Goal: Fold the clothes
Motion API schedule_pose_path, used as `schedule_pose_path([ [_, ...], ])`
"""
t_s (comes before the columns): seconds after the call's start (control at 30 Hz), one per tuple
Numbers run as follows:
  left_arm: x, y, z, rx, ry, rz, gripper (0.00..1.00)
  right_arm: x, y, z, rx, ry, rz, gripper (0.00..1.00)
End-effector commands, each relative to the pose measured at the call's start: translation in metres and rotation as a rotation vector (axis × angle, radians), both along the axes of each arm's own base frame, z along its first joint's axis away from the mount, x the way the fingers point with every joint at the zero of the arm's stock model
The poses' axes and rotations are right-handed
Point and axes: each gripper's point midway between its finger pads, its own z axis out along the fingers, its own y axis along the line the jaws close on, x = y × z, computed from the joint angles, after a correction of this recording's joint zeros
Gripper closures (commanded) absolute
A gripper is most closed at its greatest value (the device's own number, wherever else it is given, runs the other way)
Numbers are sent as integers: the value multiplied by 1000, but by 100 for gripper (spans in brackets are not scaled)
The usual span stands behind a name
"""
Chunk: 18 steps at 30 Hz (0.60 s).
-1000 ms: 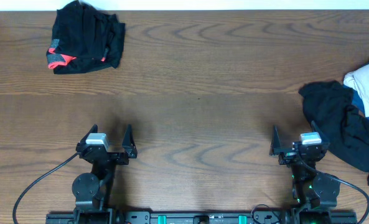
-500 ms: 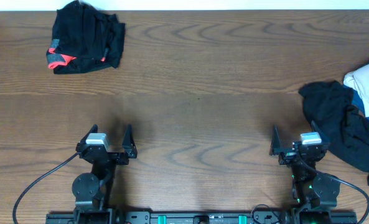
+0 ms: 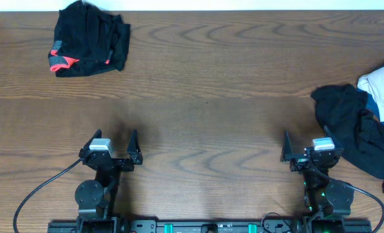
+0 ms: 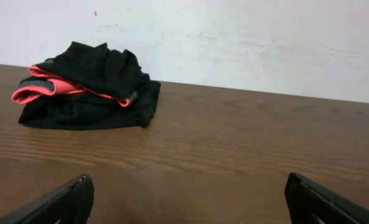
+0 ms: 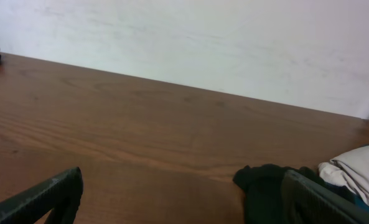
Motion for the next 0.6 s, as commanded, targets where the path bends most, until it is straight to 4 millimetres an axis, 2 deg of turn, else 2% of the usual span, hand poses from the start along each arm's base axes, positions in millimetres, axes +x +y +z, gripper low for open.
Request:
schedule_pose_path([
  [0.0,-1,-3,-14,-10,48,-15,2,0,-1,0,-7,0,0,1],
  [0.3,-1,-3,-14,-10,48,-15,2,0,0,0,-7,-1,1,1],
  [0.4,-1,-3,-14,-9,48,-15,2,0,2,24,-22,-103,12,1],
  [0.47,-1,-3,-14,-10,48,-15,2,-4,17,47,0,-195,102,1],
  [0.57,-1,-3,-14,-10,48,-15,2,-12,39,64,-2,-265,238,1],
])
